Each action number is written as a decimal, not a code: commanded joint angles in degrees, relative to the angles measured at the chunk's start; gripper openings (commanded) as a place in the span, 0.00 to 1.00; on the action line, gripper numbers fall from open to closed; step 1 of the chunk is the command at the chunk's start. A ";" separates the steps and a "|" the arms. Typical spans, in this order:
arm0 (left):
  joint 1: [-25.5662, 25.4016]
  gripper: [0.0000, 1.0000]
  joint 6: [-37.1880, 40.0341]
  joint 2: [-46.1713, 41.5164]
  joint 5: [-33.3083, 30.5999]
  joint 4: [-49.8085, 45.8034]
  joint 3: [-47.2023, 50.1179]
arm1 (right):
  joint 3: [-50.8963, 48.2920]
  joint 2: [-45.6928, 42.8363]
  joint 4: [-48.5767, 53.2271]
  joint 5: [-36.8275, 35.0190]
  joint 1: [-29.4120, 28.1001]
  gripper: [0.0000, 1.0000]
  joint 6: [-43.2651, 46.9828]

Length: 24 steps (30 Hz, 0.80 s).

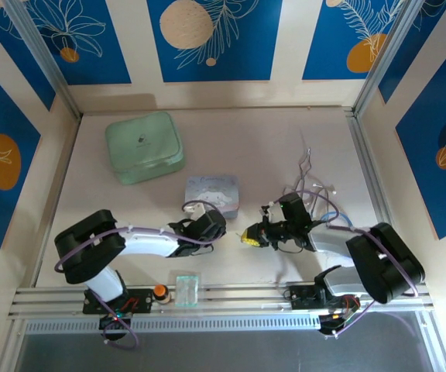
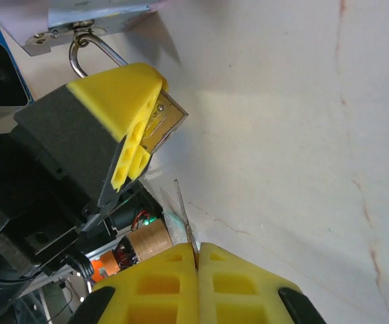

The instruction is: Unlock the padlock with the key

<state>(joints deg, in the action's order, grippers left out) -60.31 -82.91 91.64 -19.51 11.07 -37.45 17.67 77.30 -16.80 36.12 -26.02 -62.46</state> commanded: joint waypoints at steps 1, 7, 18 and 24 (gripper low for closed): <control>0.46 0.08 -8.14 -0.66 0.20 6.41 2.66 | 1.75 3.15 -6.80 4.25 -0.99 0.00 -4.26; -0.06 0.06 -12.10 -0.61 -0.94 10.51 4.71 | 2.66 5.64 -9.13 4.69 -1.73 0.00 -4.89; -0.24 0.00 -17.35 0.48 -1.74 19.46 8.40 | 2.89 13.08 -20.03 7.30 -2.70 0.00 -9.90; -0.24 0.00 -17.98 -0.19 -1.74 20.18 8.76 | 2.90 14.02 -21.13 7.26 -2.24 0.00 -10.11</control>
<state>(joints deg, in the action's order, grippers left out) -60.49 -99.42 91.94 -20.56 30.57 -29.50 20.21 90.63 -36.07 41.65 -28.18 -71.70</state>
